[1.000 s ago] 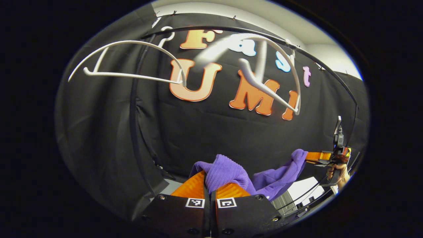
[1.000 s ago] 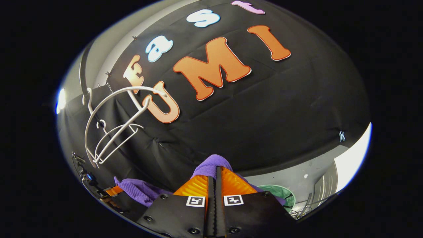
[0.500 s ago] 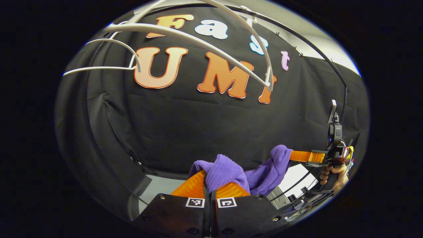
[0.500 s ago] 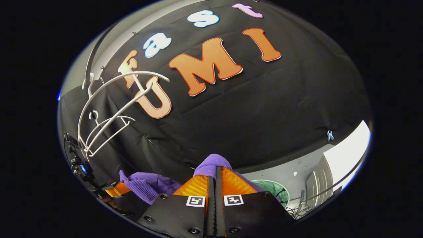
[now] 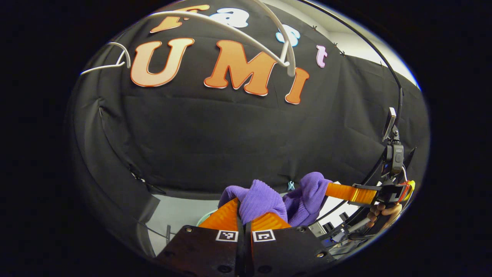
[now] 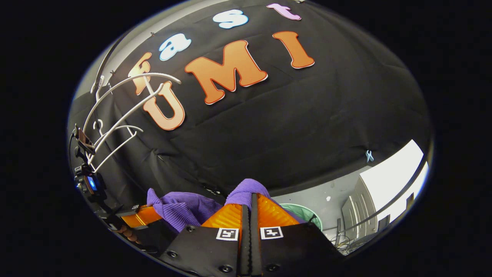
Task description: Grasp the clothes on the hanger with both hands and then place them into the laundry hamper below.
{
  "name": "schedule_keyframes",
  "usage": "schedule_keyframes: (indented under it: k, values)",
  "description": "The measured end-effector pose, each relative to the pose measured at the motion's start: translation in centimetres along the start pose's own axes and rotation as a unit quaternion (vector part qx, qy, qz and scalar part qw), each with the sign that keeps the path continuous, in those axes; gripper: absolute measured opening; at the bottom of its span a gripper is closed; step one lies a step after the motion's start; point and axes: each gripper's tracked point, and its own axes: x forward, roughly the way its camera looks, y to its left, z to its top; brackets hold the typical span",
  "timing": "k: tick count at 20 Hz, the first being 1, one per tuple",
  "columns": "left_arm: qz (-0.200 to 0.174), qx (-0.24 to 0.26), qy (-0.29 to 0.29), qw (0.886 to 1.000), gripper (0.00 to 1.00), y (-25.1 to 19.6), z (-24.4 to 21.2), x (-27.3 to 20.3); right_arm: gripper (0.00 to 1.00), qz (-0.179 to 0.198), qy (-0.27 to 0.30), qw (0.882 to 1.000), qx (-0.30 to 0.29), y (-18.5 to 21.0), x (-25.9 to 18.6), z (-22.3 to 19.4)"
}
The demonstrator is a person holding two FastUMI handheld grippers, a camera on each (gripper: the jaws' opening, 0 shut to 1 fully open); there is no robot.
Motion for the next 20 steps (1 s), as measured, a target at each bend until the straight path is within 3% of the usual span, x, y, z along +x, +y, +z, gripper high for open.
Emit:
schedule_keyframes:
  k: [9,20]
  values:
    - [0.004,0.011,0.083,0.996,0.0,-1.8,-4.9,6.3,0.08,-0.065,0.051,0.997,0.003,-7.4,1.8,-4.9]
    - [0.039,0.04,0.207,0.977,0.01,0.2,-12.5,11.8,0.07,-0.122,0.153,0.981,0.01,-13.4,8.6,-14.0]
